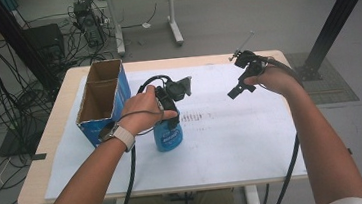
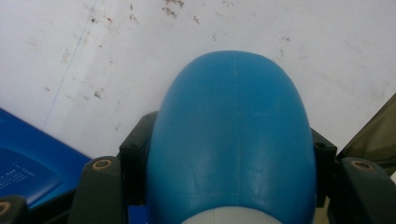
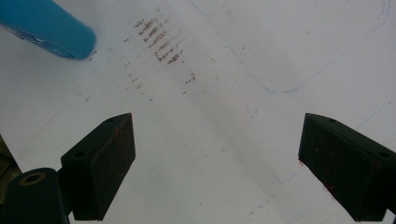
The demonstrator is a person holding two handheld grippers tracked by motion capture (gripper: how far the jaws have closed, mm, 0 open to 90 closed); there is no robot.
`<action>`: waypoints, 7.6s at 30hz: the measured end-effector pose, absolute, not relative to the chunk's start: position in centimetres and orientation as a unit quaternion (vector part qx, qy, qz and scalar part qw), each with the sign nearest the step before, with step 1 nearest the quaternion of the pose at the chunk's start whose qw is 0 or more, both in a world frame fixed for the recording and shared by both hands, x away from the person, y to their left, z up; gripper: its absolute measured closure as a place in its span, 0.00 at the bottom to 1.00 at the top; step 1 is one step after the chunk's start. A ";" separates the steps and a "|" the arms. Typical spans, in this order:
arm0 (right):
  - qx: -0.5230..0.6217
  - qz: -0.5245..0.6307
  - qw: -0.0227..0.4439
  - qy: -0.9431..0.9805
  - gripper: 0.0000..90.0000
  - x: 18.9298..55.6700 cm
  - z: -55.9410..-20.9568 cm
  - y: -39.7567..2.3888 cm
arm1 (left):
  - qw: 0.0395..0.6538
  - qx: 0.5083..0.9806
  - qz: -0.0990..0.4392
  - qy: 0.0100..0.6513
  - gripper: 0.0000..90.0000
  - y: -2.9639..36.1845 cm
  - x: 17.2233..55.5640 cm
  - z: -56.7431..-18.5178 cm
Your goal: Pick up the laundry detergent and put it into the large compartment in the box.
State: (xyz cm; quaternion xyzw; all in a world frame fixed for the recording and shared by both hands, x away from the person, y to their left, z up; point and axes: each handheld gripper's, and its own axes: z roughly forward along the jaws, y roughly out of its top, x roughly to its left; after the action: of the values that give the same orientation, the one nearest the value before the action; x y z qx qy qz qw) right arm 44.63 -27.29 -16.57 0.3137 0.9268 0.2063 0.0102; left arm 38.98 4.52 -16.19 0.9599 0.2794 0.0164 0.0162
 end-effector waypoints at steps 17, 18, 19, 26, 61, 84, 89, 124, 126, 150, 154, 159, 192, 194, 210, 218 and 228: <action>0.316 0.204 0.008 0.927 0.12 44.6 -16.6 -27.3 | 0.017 0.960 0.018 0.279 0.42 4.5 38.8 -16.2; 0.316 0.205 0.008 0.927 0.12 44.6 -16.6 -27.3 | 0.017 0.960 0.018 0.280 0.42 4.5 38.8 -16.2; 0.315 0.205 0.009 0.927 0.12 44.6 -16.6 -27.3 | 0.017 0.959 0.018 0.281 0.42 4.5 38.8 -16.2; 0.316 0.205 0.010 0.926 0.12 44.5 -16.4 -27.3 | 0.018 0.960 0.017 0.279 0.42 4.6 38.9 -16.1; 0.310 0.214 0.016 0.926 0.12 43.7 -16.0 -27.4 | 0.015 0.925 0.028 0.378 0.42 6.2 37.9 -11.3; 0.309 0.219 0.020 0.925 0.12 43.2 -15.6 -27.8 | 0.016 0.908 0.050 0.417 0.42 6.7 36.8 -7.3; 0.308 0.220 0.020 0.925 0.12 43.2 -15.6 -27.9 | 0.019 0.901 0.051 0.431 0.42 7.1 36.8 -6.3; 0.295 0.229 0.020 0.927 0.12 43.2 -15.7 -27.9 | 0.026 0.846 0.049 0.530 0.42 8.9 37.7 2.0; 0.295 0.230 0.019 0.927 0.12 43.2 -15.8 -27.9 | 0.025 0.843 0.051 0.534 0.42 8.9 37.8 2.2; 0.293 0.236 0.017 0.926 0.12 43.6 -16.0 -28.1 | 0.040 0.796 0.058 0.601 0.42 11.9 38.4 4.8; 0.292 0.236 0.018 0.927 0.12 43.7 -16.0 -28.2 | 0.039 0.792 0.056 0.607 0.42 12.6 38.6 5.1; 0.290 0.236 0.016 0.927 0.12 43.8 -16.1 -28.1 | 0.034 0.783 0.057 0.619 0.42 13.1 38.9 5.3; 0.293 0.230 0.014 0.928 0.12 44.8 -16.5 -28.2 | 0.035 0.745 0.061 0.664 0.42 17.8 40.9 5.2; 0.292 0.230 0.014 0.928 0.12 44.7 -16.5 -28.2 | 0.036 0.743 0.061 0.665 0.42 18.1 41.0 5.1; 0.296 0.228 0.014 0.927 0.12 44.6 -16.4 -28.2 | 0.034 0.737 0.064 0.672 0.42 19.2 41.5 5.0; 0.293 0.225 0.013 0.929 0.12 44.8 -16.6 -27.8 | 0.036 0.732 0.062 0.678 0.41 20.2 42.0 3.8; 0.295 0.221 0.010 0.930 0.12 45.0 -16.8 -27.5 | 0.030 0.730 0.064 0.680 0.41 20.7 42.6 2.3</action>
State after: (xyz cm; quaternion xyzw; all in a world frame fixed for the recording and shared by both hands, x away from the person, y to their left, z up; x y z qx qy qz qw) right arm 45.02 -27.48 -16.76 0.2946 0.9296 0.2212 0.0105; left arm 42.60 20.72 2.34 0.7300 0.6797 0.0644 0.0302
